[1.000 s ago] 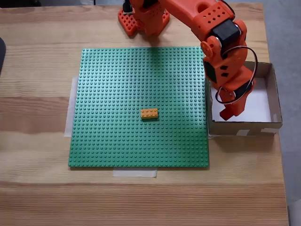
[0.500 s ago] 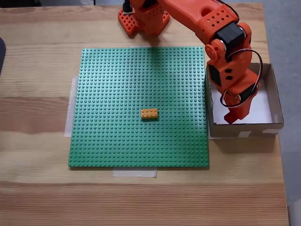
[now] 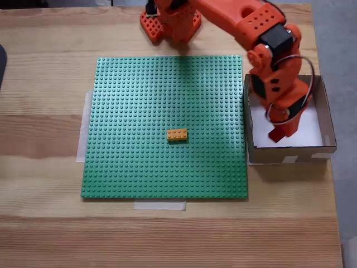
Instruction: Pick the red lego block and put it in the box.
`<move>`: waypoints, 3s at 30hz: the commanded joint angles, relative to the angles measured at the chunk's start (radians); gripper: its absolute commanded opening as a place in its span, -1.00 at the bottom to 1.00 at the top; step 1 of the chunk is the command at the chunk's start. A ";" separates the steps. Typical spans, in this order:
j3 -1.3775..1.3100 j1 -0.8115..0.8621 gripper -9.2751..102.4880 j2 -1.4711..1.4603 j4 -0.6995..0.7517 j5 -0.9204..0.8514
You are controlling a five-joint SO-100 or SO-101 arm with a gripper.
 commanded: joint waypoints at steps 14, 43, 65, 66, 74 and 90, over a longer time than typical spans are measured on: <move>-0.028 -0.172 -0.85 0.032 0.077 0.052; 0.242 -0.143 -0.85 0.184 -0.034 0.035; 0.279 -0.098 -0.23 0.187 -0.091 -0.081; 0.281 -0.098 -0.22 0.187 -0.091 -0.084; 0.377 -0.078 -0.34 0.287 -0.192 -0.048; 1.226 0.186 -0.85 1.333 -0.704 -0.229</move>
